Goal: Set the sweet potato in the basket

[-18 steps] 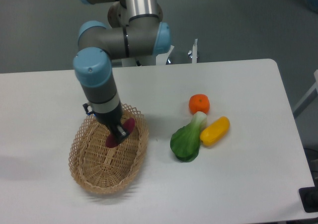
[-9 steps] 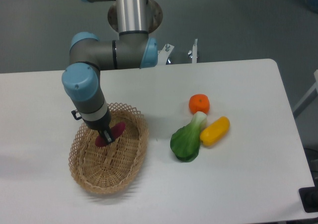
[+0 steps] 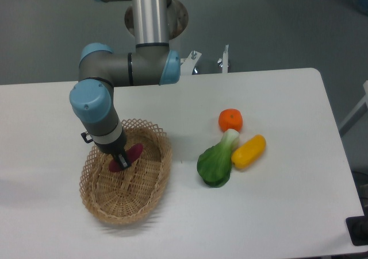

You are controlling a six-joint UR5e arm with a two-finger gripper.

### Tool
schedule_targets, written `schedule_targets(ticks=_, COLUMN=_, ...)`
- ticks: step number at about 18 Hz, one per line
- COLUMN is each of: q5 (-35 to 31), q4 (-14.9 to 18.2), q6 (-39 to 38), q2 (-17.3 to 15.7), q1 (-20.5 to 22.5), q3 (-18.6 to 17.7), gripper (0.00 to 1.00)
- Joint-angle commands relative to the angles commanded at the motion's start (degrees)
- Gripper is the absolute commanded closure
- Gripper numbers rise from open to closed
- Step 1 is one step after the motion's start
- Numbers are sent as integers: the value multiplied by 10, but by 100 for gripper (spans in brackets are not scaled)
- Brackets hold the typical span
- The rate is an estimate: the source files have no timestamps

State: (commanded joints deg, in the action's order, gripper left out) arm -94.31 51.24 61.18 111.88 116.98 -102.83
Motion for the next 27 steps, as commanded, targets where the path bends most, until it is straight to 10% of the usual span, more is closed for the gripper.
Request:
schedule_targets(ticks=17, q5=3, q4=-10, q6=-164, q2=-44, q1=108, q3=104, gripper=0)
schedule_targets(ticks=27, q5=20, q4=55, q6=70, q2=-77, q1=269, q3=141, gripper=0)
